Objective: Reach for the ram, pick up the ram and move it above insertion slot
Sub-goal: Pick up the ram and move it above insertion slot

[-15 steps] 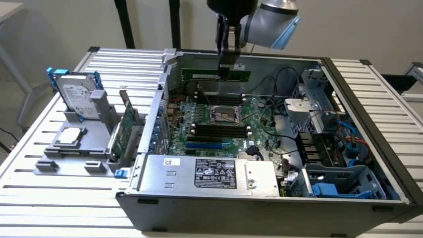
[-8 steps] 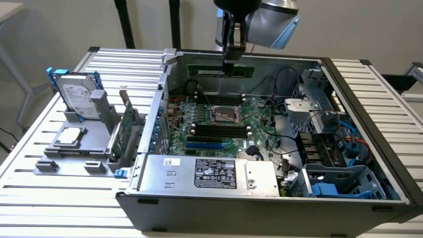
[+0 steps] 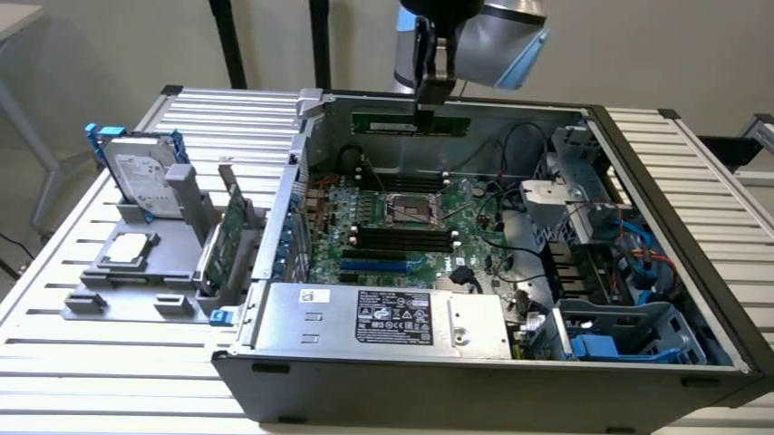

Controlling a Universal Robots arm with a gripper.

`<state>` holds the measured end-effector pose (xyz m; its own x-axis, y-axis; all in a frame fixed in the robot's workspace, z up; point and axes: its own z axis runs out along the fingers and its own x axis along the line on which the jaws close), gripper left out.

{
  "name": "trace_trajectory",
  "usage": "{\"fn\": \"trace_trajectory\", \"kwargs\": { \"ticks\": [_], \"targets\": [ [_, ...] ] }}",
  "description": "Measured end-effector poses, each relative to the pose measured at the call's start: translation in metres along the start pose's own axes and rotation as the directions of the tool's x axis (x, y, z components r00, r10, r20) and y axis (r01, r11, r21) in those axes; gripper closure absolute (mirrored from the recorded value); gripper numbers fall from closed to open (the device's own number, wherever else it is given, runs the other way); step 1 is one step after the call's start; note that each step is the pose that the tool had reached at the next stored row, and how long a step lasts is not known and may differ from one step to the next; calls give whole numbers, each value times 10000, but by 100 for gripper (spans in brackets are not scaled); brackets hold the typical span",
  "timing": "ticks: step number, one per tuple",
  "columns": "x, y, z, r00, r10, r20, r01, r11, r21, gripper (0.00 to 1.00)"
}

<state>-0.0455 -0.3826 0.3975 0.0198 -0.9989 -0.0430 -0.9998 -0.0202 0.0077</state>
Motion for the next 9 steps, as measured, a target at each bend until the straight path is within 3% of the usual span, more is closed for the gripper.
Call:
{"fn": "trace_trajectory", "kwargs": {
  "ticks": [3,9],
  "targets": [
    [-31,-16,4,10000,27,-28,-27,10000,0,87],
    [-31,-17,4,10000,35,-31,-35,10000,1,87]
  ]
}}
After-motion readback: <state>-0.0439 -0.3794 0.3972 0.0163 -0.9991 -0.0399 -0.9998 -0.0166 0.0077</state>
